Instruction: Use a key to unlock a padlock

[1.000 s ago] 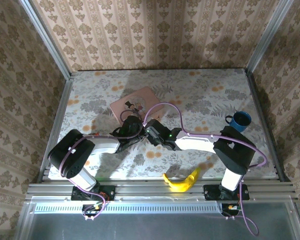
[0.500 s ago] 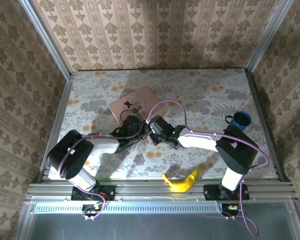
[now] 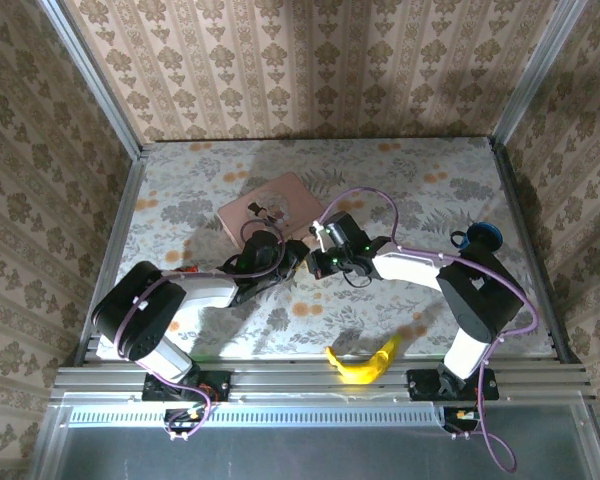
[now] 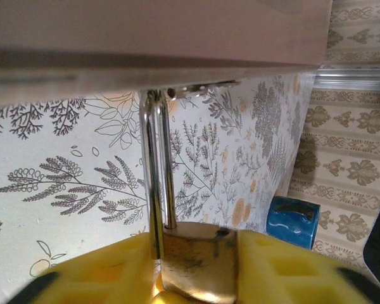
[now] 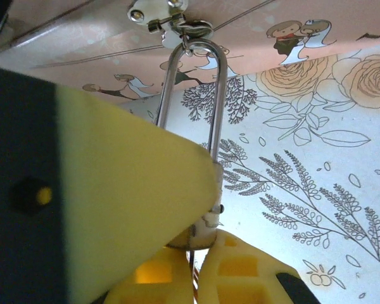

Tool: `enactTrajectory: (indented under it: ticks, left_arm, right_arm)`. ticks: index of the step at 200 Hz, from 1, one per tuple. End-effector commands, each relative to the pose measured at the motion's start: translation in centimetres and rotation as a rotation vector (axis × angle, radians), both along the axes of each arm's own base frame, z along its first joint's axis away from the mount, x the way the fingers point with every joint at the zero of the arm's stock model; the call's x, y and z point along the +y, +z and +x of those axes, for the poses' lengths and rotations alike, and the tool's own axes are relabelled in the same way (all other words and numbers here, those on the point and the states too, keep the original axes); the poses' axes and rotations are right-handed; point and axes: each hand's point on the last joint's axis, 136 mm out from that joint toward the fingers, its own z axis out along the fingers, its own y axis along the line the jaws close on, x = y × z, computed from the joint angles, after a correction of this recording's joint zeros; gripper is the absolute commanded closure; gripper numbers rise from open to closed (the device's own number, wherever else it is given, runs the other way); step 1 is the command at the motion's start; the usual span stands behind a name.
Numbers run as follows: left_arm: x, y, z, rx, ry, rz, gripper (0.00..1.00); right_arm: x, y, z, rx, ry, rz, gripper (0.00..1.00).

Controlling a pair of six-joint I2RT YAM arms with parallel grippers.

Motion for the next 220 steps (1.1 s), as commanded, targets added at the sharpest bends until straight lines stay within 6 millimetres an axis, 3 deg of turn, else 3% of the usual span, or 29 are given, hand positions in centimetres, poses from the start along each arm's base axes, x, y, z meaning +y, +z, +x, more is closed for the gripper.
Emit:
enactTrajectory:
  ticks: [1, 41, 74, 108, 170, 220]
  left_arm:
    - [1.3, -4.1, -3.1, 0.16, -0.032, 0.065, 0.45]
    - [2.5, -1.5, -2.7, 0.073, -0.027, 0.13, 0.0]
    - [4.2, 2.1, -2.5, -0.035, -0.032, 0.247, 0.0]
    - [5.2, 4.9, -2.6, -0.139, -0.03, 0.309, 0.0]
    - [6.6, 6.1, -2.6, -0.212, 0.01, 0.295, 0.0]
    - [8.2, 6.8, -2.6, -0.244, 0.049, 0.318, 0.0]
  right_arm:
    - [0.9, 1.6, 1.5, -0.018, -0.034, 0.112, 1.0]
    - [0.9, 1.5, 1.7, -0.019, -0.047, 0.112, 0.97]
    - [0.9, 0.7, 1.8, -0.015, -0.057, 0.099, 0.88]
    - [0.8, -0.7, 2.2, -0.005, -0.075, 0.075, 0.85]
    - [0.5, -3.1, 2.7, 0.007, -0.102, 0.036, 0.73]
    - [0.1, -2.8, 3.2, -0.014, -0.119, 0.008, 0.67]
